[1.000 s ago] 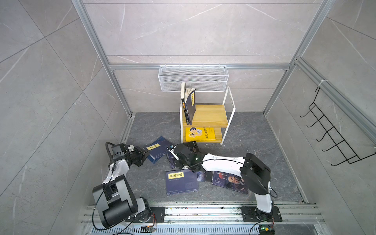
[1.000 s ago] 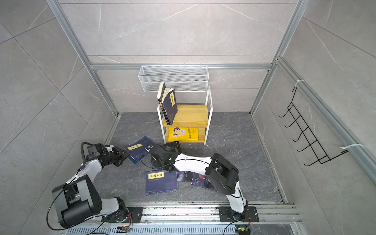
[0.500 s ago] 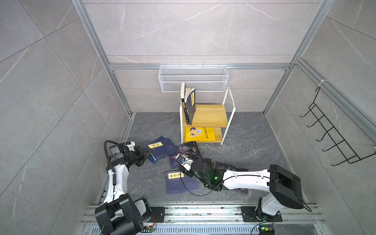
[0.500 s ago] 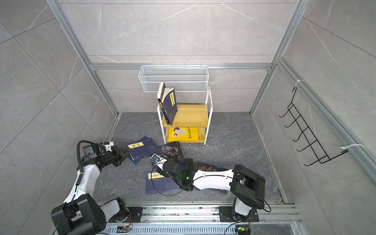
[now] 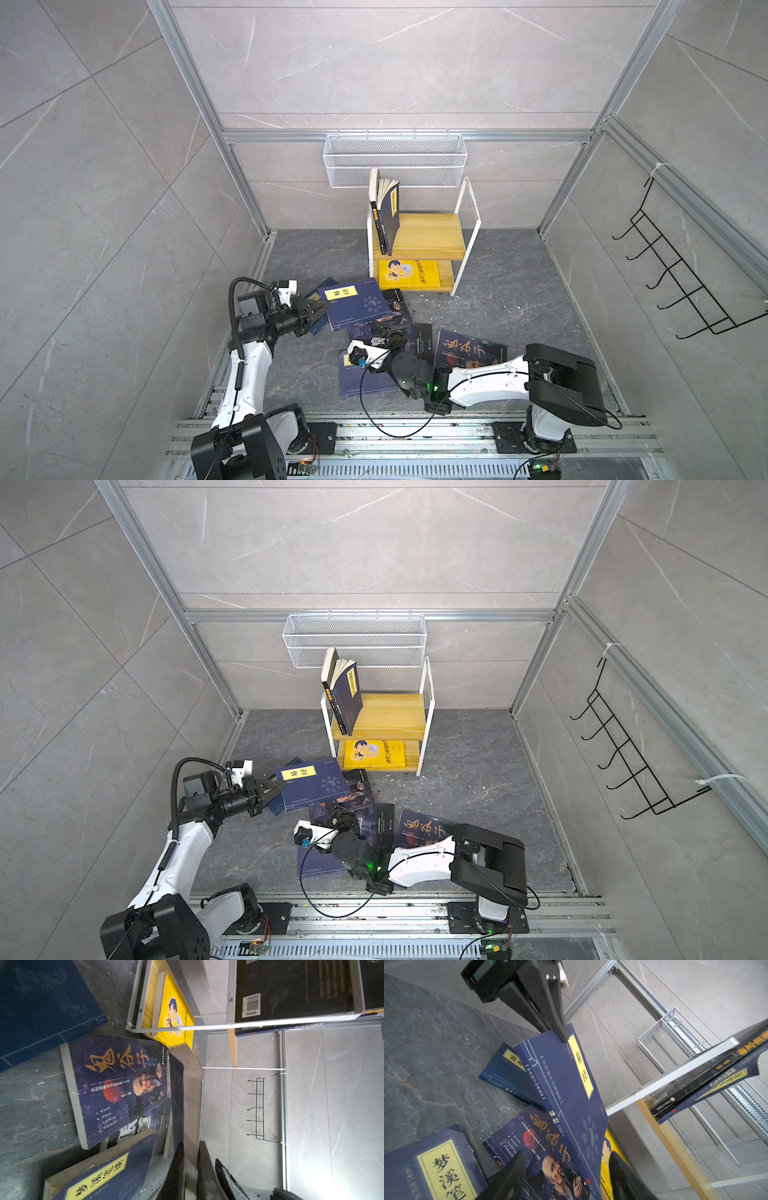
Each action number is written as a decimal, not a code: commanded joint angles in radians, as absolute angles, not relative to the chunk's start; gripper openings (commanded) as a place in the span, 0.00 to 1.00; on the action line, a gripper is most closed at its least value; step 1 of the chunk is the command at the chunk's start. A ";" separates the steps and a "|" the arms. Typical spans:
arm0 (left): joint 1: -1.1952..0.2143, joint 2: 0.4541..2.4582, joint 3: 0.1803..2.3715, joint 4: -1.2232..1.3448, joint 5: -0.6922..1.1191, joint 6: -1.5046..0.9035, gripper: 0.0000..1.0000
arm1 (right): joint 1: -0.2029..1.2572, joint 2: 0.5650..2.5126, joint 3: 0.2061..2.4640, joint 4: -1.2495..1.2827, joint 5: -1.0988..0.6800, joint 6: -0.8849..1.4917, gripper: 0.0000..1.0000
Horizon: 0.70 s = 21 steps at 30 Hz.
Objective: Stacking books/files
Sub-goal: Pick up the book from the book, then place the book on the bookshelf.
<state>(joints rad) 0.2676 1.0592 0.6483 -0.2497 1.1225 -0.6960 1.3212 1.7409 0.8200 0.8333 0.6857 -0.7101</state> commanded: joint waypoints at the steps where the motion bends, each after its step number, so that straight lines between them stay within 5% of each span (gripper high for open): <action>1: 0.249 1.062 0.678 -0.204 1.237 -0.694 0.00 | 1.316 1.787 0.877 0.910 0.769 -0.787 0.64; 9: 0.212 1.096 0.713 -0.252 1.255 -0.665 0.00 | 1.289 1.883 0.961 0.951 0.853 -0.850 0.53; 15: 0.213 1.083 0.713 -0.277 1.250 -0.638 0.00 | 1.276 1.926 0.980 1.022 0.886 -0.905 0.00; 19: 0.215 1.075 0.712 -0.277 1.250 -0.628 0.00 | 1.277 1.902 0.955 1.026 0.890 -0.890 0.00; 21: 0.213 1.063 0.705 -0.276 1.258 -0.588 0.27 | 1.273 1.865 0.917 1.006 0.858 -0.840 0.00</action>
<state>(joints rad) 0.2111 1.0954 0.6876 -0.2726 1.1984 -0.6434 1.2919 1.9202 0.9501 0.9501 0.8173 -0.9077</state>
